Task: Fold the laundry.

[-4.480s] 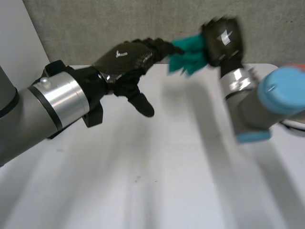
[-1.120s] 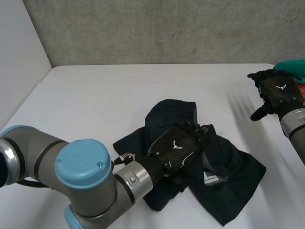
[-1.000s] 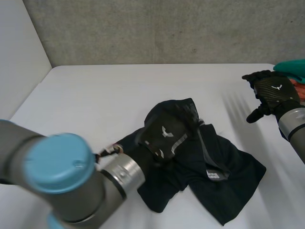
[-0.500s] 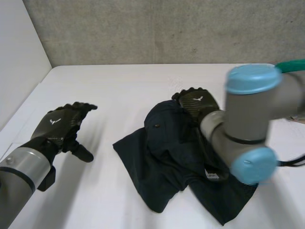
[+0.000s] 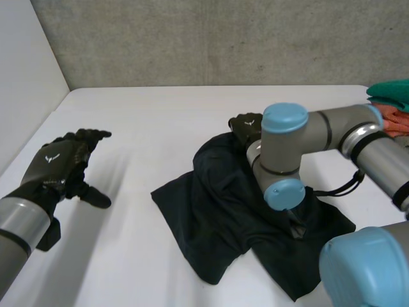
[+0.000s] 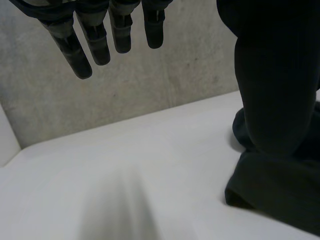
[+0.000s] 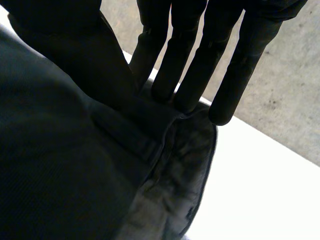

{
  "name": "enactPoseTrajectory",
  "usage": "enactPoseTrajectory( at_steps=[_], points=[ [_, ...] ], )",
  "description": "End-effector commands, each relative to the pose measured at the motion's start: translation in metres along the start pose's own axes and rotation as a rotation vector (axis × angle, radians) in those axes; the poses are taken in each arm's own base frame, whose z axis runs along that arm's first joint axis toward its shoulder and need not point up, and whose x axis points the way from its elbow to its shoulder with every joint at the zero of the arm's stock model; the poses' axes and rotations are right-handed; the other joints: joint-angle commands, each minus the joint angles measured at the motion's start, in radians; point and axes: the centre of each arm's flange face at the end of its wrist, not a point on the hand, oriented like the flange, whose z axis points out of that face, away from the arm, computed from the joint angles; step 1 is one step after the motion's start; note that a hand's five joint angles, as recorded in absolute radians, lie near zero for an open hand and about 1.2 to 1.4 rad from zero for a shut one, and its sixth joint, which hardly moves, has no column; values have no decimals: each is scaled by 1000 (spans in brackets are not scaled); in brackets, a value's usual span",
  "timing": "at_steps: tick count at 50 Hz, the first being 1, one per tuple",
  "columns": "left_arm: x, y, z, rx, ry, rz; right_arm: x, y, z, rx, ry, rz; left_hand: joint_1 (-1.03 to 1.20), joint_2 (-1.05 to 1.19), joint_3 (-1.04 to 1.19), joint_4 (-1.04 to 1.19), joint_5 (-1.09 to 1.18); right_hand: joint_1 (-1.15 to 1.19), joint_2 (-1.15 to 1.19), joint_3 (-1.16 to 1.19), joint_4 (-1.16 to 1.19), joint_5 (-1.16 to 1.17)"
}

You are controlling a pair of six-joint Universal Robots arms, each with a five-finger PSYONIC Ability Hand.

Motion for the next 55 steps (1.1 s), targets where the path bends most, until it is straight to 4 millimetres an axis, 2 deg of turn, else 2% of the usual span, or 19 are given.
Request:
enactPoseTrajectory(
  at_steps=[1, 3, 6, 11, 15, 18, 19, 21, 22, 23, 25, 26, 32, 40, 46, 50, 52, 53, 55],
  points=[
    [5, -14, 40, 69, 92, 10, 19, -86, -56, 116, -63, -38, -31, -33, -43, -32, -49, 254, 226, 222, 203, 237],
    [9, -16, 56, 77, 124, 16, 20, -102, -72, 161, -82, -72, -31, -33, -43, -32, -49, 254, 226, 222, 203, 237],
    [16, -11, 72, 58, 158, 14, 21, -134, -109, 277, -125, -148, -31, -33, -43, -32, -49, 254, 226, 222, 203, 237],
    [40, 14, 101, -29, 240, 7, 24, -168, -170, 450, -193, -217, -31, -33, -43, -32, -49, 254, 226, 222, 203, 237],
    [58, 35, 115, -95, 286, 10, 31, -179, -200, 507, -221, -219, -31, -33, -43, -32, -49, 254, 226, 222, 203, 237],
    [68, 47, 119, -143, 302, 9, 39, -178, -202, 501, -208, -204, -31, -33, -43, -32, -49, 254, 226, 222, 203, 237],
    [70, 50, 119, -166, 297, 8, 49, -173, -196, 472, -172, -183, -31, -33, -43, -32, -49, 254, 226, 222, 203, 237],
    [69, 49, 116, -181, 279, 7, 62, -164, -185, 425, -132, -151, -31, -33, -43, -32, -49, -20, -49, -53, -72, -38],
    [68, 47, 115, -186, 267, 3, 66, -159, -179, 401, -121, -132, -31, -33, -43, -32, -49, -185, -213, -217, -236, -202],
    [67, 42, 111, -181, 246, -1, 68, -147, -166, 354, -115, -96, -31, -33, -43, -32, -49, -561, -590, -594, -613, -579],
    [65, 33, 107, -162, 226, -8, 66, -137, -152, 310, -123, -63, -31, -33, -43, -32, -49, -852, -880, -884, -903, -869],
    [62, 25, 102, -141, 208, -15, 63, -121, -136, 248, -139, -39, -31, -33, -43, -32, -49, -888, -916, -920, -939, -905],
    [57, -3, 76, -60, 187, -17, 47, -75, -82, 51, -211, 15, -31, -33, -43, -32, -49, -894, -922, -927, -945, -912],
    [51, -23, 26, 2, 183, 7, 24, -8, -17, -83, -225, 93, -31, -33, -43, -32, -49, -870, -899, -903, -922, -888],
    [45, -18, 8, -2, 183, 18, 14, 20, 3, -88, -190, 81, -31, -33, -43, -32, -49, -827, -855, -859, -878, -844],
    [41, -14, 6, -5, 187, 13, 13, 34, 12, -94, -147, 43, -31, -33, -43, -32, -49, -487, -515, -519, -538, -504],
    [36, -12, 9, -2, 182, 6, 13, 33, 13, -85, -142, 20, -31, -33, -43, -32, -49, 119, 91, 86, 68, 101],
    [35, -12, 11, -2, 179, 7, 14, 29, 12, -81, -140, 11, -31, -33, -43, -32, -49, 253, 225, 220, 202, 235],
    [32, -10, 17, -2, 174, 12, 18, 8, 6, -52, -133, -3, -31, -33, -43, -32, -49, 254, 226, 222, 203, 237]
  ],
)
